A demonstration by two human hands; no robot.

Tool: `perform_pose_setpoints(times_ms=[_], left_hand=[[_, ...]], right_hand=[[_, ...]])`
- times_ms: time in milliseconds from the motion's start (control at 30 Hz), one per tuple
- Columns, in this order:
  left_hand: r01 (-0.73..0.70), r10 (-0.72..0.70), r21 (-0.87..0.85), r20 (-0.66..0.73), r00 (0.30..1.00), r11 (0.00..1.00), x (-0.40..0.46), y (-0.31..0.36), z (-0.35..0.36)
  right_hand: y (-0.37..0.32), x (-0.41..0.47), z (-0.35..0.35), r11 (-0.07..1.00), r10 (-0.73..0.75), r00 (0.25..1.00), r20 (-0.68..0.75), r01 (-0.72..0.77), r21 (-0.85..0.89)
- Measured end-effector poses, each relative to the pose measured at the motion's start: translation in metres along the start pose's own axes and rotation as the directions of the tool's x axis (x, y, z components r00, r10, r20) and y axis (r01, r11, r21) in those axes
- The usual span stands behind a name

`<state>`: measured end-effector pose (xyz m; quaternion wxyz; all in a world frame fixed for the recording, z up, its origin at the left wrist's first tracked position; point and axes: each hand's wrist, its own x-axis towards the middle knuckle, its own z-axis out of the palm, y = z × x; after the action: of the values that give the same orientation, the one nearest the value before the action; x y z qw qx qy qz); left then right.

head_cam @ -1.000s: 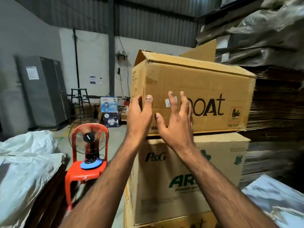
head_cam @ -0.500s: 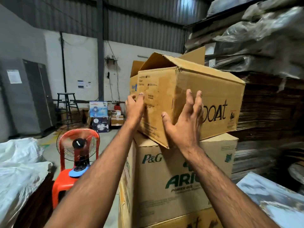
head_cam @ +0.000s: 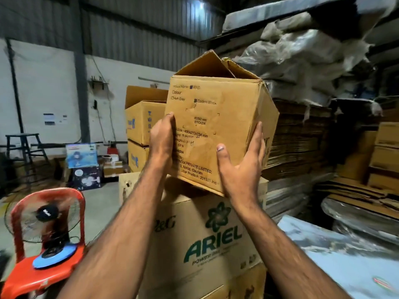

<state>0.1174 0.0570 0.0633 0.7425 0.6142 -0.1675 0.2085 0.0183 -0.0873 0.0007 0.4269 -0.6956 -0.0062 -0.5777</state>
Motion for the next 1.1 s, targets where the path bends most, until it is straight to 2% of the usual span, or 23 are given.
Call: perform_pose_setpoints(times_ms=[100, 200, 333, 467, 600, 867, 1000, 1100], left_hand=[[-0.067, 0.068, -0.057, 0.008, 0.998, 0.996, -0.014, 0.006, 0.030], [-0.068, 0.078, -0.175, 0.049, 0.996, 0.982, -0.025, 0.012, 0.067], [-0.057, 0.140, -0.315, 0.247, 0.959, 0.947, -0.047, 0.015, 0.133], [-0.013, 0.106, -0.228, 0.401, 0.910, 0.974, -0.080, -0.004, 0.209], [-0.082, 0.159, -0.202, 0.407, 0.899, 0.976, -0.131, -0.042, 0.290], [0.120, -0.052, -0.150, 0.394, 0.918, 0.981, -0.222, -0.129, 0.456], [0.243, -0.173, -0.126, 0.404, 0.898, 0.962, -0.261, -0.174, 0.502], [0.339, -0.252, -0.122, 0.448, 0.857, 0.933, -0.292, -0.204, 0.522]], right_hand=[[0.013, 0.012, -0.026, 0.998, -0.050, 0.998, -0.046, 0.049, -0.030], [0.026, 0.032, -0.057, 0.991, -0.120, 0.988, -0.102, 0.114, -0.066], [0.056, 0.064, -0.118, 0.991, -0.114, 0.983, -0.147, 0.103, -0.082], [0.105, 0.083, -0.201, 0.995, -0.078, 0.981, -0.180, 0.067, -0.067], [0.170, 0.086, -0.282, 0.995, -0.012, 0.982, -0.191, -0.006, -0.098], [0.292, 0.101, -0.436, 0.966, 0.170, 0.979, -0.116, -0.189, -0.179], [0.337, 0.092, -0.491, 0.945, 0.240, 0.969, -0.053, -0.246, -0.214], [0.370, 0.074, -0.522, 0.911, 0.302, 0.951, -0.071, -0.310, -0.272]])
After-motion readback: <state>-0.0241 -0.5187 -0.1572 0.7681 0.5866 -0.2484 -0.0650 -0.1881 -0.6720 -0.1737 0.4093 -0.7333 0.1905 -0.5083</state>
